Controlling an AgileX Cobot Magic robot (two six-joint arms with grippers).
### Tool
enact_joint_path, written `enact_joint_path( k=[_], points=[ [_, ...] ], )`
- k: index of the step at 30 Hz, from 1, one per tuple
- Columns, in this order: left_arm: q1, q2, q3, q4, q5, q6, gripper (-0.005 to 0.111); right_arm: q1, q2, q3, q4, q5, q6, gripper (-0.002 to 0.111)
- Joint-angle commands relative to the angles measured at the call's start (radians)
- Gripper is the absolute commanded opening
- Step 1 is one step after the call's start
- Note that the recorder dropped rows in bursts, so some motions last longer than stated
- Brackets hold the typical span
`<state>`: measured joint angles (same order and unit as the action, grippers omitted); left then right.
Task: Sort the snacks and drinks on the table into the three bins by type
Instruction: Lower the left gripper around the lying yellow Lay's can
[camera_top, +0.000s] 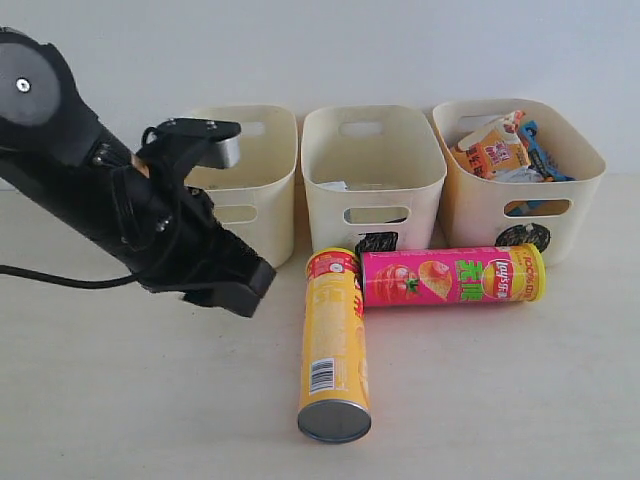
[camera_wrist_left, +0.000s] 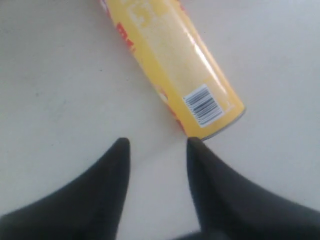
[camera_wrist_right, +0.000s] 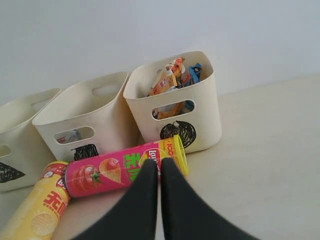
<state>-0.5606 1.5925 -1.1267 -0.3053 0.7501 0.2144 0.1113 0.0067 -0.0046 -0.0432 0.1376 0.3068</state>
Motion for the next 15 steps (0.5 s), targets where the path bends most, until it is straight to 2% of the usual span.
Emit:
enact_joint_path(
  k=[1, 4, 9, 15],
  points=[
    [-0.021, 0.016, -0.01, -0.059, -0.016, 0.034, 0.061, 0.003, -0.007, 0.005, 0.003, 0.006, -0.007, 0.0],
    [-0.021, 0.024, -0.01, -0.12, -0.054, 0.021, 0.075, 0.003, -0.007, 0.005, 0.003, 0.006, -0.007, 0.0],
    [-0.021, 0.045, -0.011, -0.157, -0.164, -0.17, 0.076, 0.003, -0.007, 0.005, 0.003, 0.006, -0.007, 0.0],
    [-0.033, 0.143, -0.039, -0.222, -0.169, -0.174, 0.076, 0.003, -0.007, 0.005, 0.008, 0.008, -0.003, 0.0]
  ],
)
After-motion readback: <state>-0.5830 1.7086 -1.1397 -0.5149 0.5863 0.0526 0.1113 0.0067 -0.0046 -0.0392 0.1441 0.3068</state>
